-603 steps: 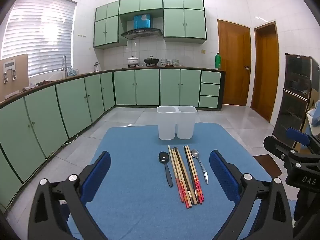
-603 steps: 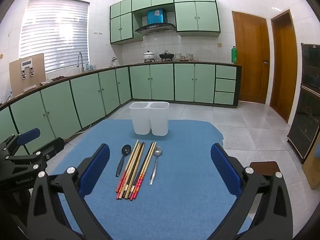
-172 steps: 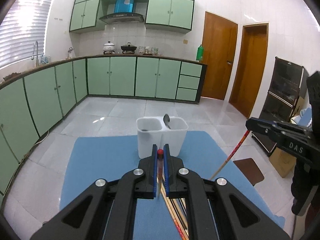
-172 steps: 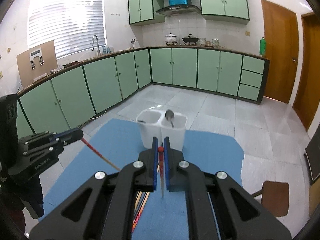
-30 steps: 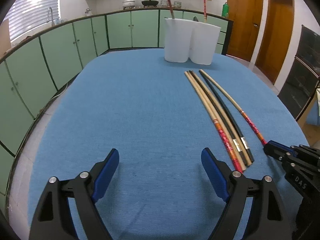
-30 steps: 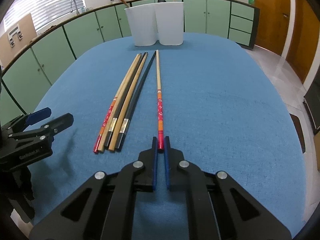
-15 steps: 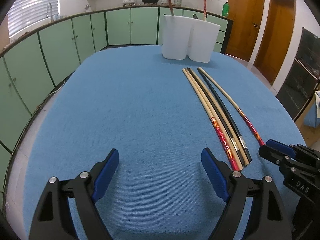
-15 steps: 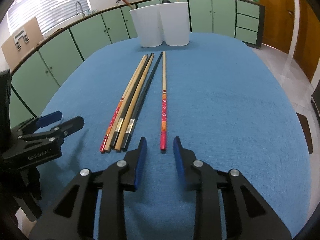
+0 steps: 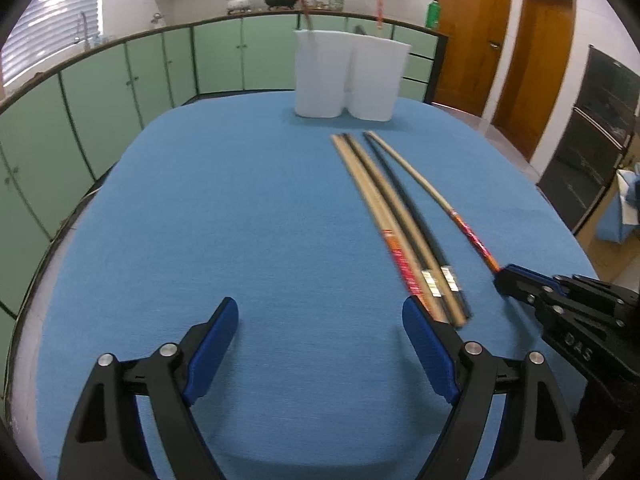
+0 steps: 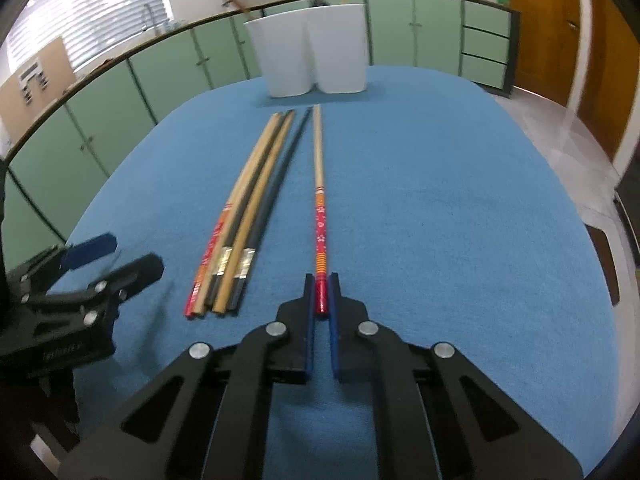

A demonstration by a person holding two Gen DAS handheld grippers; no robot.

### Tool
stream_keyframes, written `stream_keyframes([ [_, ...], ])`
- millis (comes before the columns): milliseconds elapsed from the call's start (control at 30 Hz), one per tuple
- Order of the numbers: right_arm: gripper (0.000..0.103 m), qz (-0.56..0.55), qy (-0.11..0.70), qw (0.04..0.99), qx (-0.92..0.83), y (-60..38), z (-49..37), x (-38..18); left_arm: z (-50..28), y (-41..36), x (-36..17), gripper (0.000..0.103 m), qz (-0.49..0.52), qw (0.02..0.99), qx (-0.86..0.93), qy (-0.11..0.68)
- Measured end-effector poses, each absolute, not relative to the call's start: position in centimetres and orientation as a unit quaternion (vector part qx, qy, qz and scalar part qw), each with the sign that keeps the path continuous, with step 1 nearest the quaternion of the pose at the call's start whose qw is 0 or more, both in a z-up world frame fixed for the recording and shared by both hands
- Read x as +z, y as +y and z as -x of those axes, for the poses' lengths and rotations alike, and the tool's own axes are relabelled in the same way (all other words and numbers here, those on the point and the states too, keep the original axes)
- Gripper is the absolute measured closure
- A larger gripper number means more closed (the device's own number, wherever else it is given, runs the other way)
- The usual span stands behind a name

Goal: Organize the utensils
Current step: 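Grasp a second red-patterned chopstick with the left tool while the right tool holds its chopstick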

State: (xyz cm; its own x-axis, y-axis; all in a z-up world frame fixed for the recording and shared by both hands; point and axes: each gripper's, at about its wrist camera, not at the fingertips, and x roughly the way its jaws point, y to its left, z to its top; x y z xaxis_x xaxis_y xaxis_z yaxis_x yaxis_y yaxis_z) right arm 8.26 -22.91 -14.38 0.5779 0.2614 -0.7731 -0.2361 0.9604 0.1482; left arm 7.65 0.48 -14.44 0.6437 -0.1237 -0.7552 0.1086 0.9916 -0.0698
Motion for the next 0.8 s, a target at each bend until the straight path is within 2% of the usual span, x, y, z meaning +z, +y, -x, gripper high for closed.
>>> stream_keyframes([
  [267, 0.098, -0.019, 0.437, 0.889, 0.133, -23.7, -8.1, -14.5, -7.8, -2.2, -15.2, 0.020, -0.020, 0.898, -0.081, 0.431],
  [800, 0.097, -0.024, 0.439, 0.888, 0.137, -23.8, -8.0, -14.5, -7.3, -0.5, -14.7, 0.020, -0.009, 0.901, -0.066, 0.429],
])
